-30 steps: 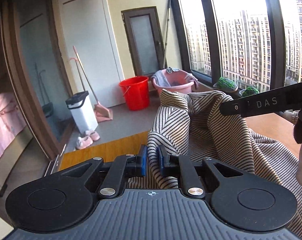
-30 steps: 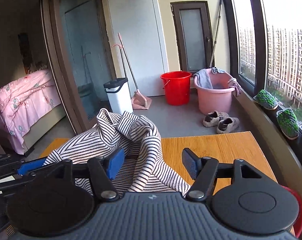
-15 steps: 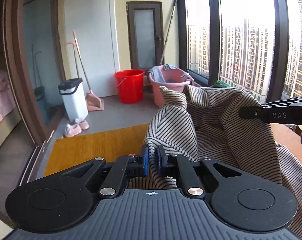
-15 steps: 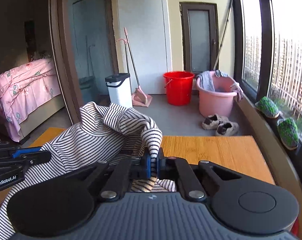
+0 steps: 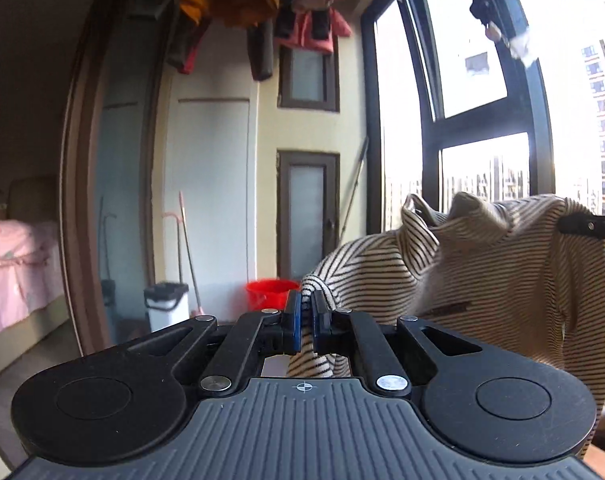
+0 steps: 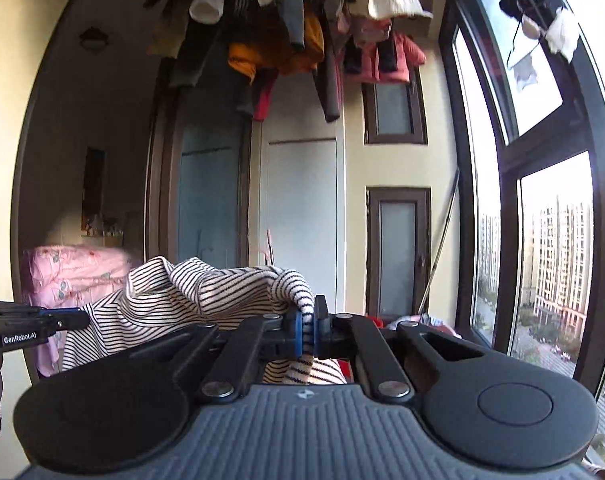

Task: Fold clothes
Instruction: 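Raise both grippers high, holding the sweater up to let it hang open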

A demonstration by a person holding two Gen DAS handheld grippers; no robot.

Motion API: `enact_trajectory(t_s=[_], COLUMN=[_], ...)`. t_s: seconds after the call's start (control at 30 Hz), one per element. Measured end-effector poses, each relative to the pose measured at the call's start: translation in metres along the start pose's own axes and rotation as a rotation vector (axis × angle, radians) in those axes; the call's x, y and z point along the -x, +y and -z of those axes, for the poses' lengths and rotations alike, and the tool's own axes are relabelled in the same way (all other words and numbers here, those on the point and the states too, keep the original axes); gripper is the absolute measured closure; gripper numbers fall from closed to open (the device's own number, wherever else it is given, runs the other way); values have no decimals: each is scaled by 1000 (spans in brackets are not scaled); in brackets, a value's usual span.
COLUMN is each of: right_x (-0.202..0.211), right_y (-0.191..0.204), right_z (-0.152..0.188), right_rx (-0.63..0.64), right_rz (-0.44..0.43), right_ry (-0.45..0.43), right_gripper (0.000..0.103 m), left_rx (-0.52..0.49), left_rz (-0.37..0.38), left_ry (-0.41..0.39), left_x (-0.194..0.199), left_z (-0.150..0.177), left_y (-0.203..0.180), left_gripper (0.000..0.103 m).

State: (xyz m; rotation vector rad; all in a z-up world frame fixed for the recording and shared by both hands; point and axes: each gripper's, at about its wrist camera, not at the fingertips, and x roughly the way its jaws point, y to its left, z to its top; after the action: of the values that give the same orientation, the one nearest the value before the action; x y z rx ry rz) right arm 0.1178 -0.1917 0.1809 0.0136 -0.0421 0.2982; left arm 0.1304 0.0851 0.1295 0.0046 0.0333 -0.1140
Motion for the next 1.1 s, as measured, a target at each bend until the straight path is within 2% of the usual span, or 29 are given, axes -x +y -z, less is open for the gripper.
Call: enact_trajectory(t_s=[0.2, 0.3, 0.33, 0.43, 0.5, 0.53, 0.57, 0.63, 0.7, 0.77, 0.87, 0.93, 1.0, 1.1], right_x=[91, 126, 131, 133, 126, 123, 117, 107, 100, 94, 89, 88, 88, 92], right_y=[4, 10, 13, 23, 22, 21, 20, 17, 16, 15, 17, 20, 25, 32], right_z=[-54, -69, -71, -72, -72, -72, -72, -71, -71, -71, -73, -76, -79, -82], right_rx=[2, -1, 3, 17, 2, -5, -11, -23, -29, -33, -16, 0, 12, 35], right_rz=[-66, -107, -111, -85, -69, -57, -42, -19, -4, 9, 27, 32, 26, 11], right_ry=[-177, -224, -227, -222, -203, -194, -185, -173, -167, -163, -166, -172, -177, -188], right_gripper=[99, 99, 99, 99, 99, 99, 99, 99, 99, 99, 99, 99, 99, 99], left_rx=[-50, -70, -77, -125, -169, -203, -236, -310, -386, -416, -366, -312, -278, -293], left_rz=[-21, -2, 19, 103, 207, 272, 333, 415, 488, 534, 615, 653, 638, 525], left_ry=[-323, -421, -419, -347, -272, -225, -181, -108, -22, 66, 188, 238, 240, 184], left_x=[111, 159, 168, 177, 174, 172, 171, 171, 167, 155, 135, 121, 110, 88], left_z=[-67, -85, -86, -78, -62, -50, -38, -12, 16, 41, 67, 77, 84, 89], left_y=[0, -13, -18, -37, -49, -55, -62, -82, -104, -124, -144, -156, -169, -185], left_gripper=[100, 100, 99, 94, 72, 42, 18, 3, 3, 2, 2, 2, 2, 3])
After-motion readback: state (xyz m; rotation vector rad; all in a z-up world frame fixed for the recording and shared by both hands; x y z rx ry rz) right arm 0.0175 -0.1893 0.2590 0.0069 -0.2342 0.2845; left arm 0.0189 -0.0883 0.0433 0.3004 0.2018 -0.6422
